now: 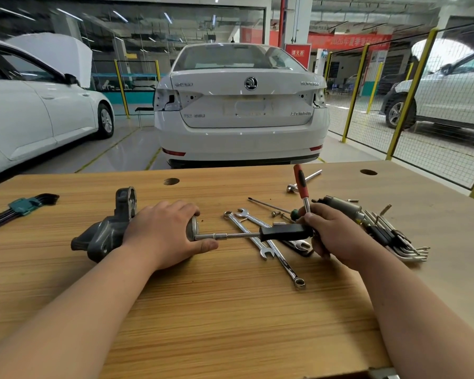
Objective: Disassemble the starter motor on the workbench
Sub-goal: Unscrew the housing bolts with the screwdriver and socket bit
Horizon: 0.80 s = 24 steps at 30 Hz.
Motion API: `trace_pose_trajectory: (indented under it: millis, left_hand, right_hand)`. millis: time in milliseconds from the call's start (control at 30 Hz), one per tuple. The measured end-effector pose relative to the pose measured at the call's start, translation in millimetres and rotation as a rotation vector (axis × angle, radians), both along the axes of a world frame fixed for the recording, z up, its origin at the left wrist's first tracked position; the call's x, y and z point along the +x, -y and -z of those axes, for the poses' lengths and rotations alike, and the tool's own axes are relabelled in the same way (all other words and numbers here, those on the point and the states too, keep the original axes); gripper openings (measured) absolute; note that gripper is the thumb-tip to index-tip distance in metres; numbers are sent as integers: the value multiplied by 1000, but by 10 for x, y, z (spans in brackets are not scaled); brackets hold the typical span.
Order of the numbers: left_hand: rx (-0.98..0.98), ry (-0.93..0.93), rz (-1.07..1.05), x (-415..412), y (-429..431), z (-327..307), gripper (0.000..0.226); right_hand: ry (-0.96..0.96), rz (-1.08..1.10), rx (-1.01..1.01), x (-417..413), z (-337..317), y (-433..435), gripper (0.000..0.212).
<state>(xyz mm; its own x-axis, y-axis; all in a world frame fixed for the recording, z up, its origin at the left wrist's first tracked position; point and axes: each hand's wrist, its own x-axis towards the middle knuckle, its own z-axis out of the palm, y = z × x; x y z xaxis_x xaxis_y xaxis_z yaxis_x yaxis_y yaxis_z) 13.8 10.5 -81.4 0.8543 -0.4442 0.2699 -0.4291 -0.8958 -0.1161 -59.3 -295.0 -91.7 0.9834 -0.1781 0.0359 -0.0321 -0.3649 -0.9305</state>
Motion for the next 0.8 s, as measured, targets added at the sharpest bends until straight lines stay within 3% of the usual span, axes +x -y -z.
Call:
trace_pose_trajectory:
  millis: [267, 433, 533, 800]
  left_hand:
    - [7, 11, -3, -3, -6, 12, 106]
    - [9, -51, -22, 43, 8, -32, 104]
    - [16, -51, -25, 47, 5, -31, 105]
    - [2, -37, -23, 56, 1, -21, 100]
  right_hand:
    - [53, -99, 194, 9, 35, 112, 18]
    - [169, -118, 202, 3, 31, 29, 43]
    - [202, -97, 171, 7, 61, -15, 39]
    - [82, -73, 408, 92, 132, 139, 22]
